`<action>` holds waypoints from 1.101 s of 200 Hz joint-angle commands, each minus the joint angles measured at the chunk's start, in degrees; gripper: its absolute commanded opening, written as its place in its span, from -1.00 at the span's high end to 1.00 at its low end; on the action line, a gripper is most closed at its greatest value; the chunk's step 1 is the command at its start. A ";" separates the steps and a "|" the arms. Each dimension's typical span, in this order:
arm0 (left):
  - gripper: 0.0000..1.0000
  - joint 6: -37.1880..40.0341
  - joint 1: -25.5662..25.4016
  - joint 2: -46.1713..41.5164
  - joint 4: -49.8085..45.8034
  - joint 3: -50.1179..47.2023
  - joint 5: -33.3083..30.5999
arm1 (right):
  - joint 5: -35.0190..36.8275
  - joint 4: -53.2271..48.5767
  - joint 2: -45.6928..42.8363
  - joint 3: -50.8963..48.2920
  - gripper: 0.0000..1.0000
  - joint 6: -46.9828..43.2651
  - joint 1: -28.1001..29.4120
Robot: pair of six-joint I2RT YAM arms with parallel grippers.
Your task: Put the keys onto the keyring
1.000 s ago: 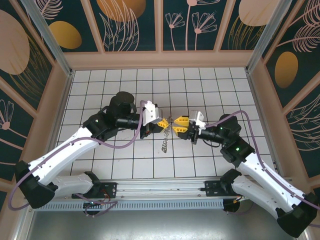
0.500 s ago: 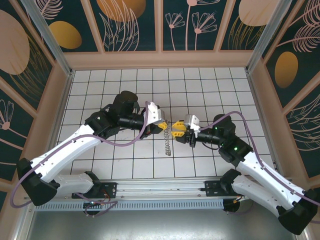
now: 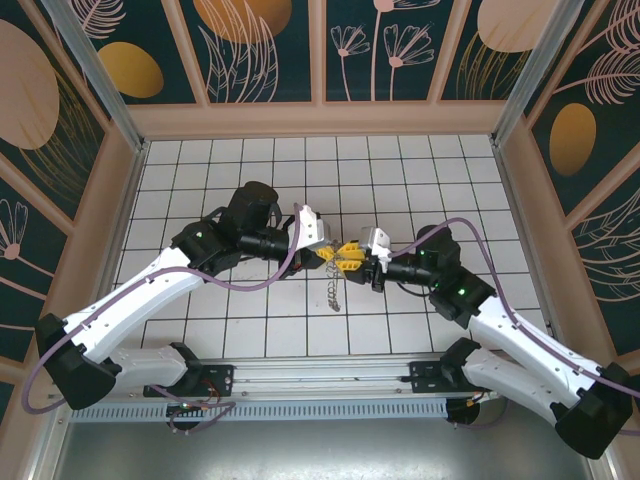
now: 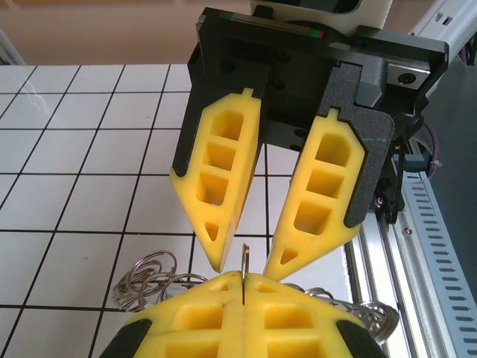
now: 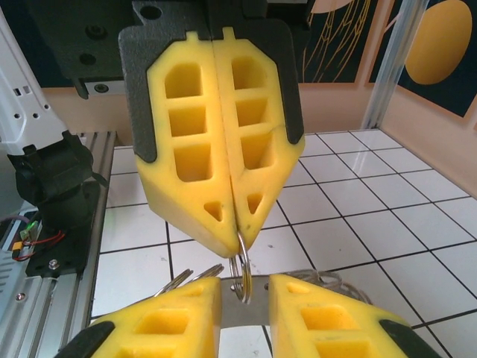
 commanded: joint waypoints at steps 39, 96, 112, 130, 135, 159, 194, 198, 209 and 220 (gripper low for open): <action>1.00 1.55 0.10 0.47 -0.77 2.35 0.32 | 1.34 2.38 0.15 2.75 1.00 -1.03 0.96; 0.77 -1.07 0.11 -2.74 4.75 -1.49 2.85 | -1.26 5.70 -2.10 1.55 1.00 -1.02 0.98; 0.67 -3.08 0.11 -3.76 7.73 -3.36 4.75 | -3.98 7.87 -2.81 1.32 1.00 0.21 0.98; 0.66 -5.16 0.12 -4.79 11.11 -5.53 5.80 | -6.34 10.31 -3.10 0.76 1.00 1.89 0.98; 0.66 -5.70 0.13 -5.01 11.76 -5.92 6.06 | -6.80 11.03 -3.10 0.54 1.00 2.42 0.97; 0.69 -7.30 0.14 -5.86 14.41 -6.86 7.51 | -8.83 14.98 -2.92 -0.71 1.00 4.93 0.97; 0.70 -7.66 0.13 -6.11 15.09 -7.38 7.84 | -9.84 21.84 -3.54 -3.10 1.00 8.92 0.98; 0.70 -7.75 0.14 -6.12 15.19 -7.44 7.91 | -10.06 22.48 -3.61 -3.31 1.00 9.37 0.91; 0.69 -8.09 0.14 -6.20 15.80 -7.95 7.90 | -10.28 24.14 -3.71 -3.83 1.00 10.36 0.98; 0.68 -8.36 0.13 -6.42 16.78 -8.45 7.75 | -10.55 25.40 -3.85 -4.23 1.00 11.03 0.95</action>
